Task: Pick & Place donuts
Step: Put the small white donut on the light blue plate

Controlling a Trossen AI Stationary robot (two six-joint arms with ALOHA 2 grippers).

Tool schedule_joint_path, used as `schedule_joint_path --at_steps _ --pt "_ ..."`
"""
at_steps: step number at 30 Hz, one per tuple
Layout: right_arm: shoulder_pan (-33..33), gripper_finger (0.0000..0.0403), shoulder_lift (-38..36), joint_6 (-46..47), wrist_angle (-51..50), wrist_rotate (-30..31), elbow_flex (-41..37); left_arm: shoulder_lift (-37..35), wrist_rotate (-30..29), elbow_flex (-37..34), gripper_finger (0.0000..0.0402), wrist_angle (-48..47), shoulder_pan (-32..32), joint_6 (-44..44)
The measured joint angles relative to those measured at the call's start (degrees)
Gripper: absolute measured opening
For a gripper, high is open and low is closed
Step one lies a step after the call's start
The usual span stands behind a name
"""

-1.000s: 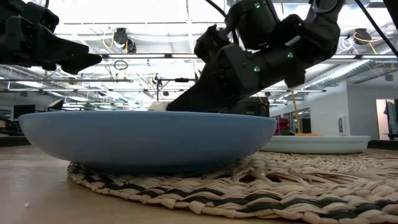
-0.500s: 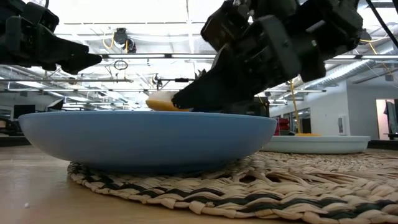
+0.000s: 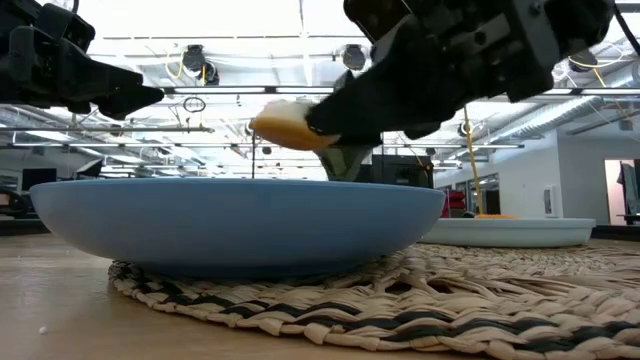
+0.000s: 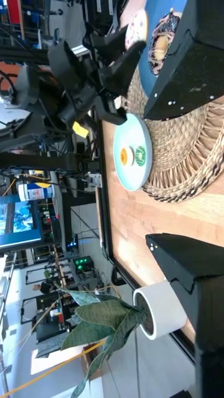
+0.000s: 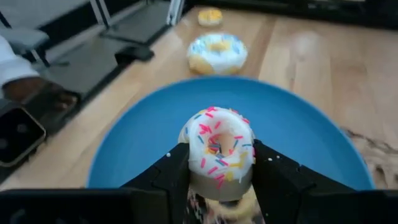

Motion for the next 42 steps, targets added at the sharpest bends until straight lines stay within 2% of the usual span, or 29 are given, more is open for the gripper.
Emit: schedule_joint_path --at_steps 11,15,18,23,31,42 --pt "-1.79 0.0144 -5.97 1.44 -20.46 0.17 -0.02 0.00 0.00 0.00 0.0306 -0.02 -0.02 0.00" --pt "-2.19 0.0142 -7.30 2.24 -24.70 0.27 -0.14 -0.01 0.00 0.00 0.0306 -0.01 -0.02 0.01" --pt "-2.52 0.0143 -8.21 2.80 -24.68 0.53 -1.00 0.00 0.00 0.02 0.0306 0.00 0.00 0.02" --pt "-2.62 0.0143 -10.57 2.99 -22.59 5.77 -3.56 -0.02 0.00 0.02 0.0306 -0.05 0.00 0.00" --pt "-2.59 0.0143 -16.42 3.00 -19.55 6.71 -8.32 -0.02 0.00 0.01 0.0306 -0.10 -0.01 0.01" --pt "-2.88 0.0141 -29.19 6.84 -17.42 19.75 -21.16 -0.01 0.02 0.01 0.0306 -0.04 -0.02 0.00"
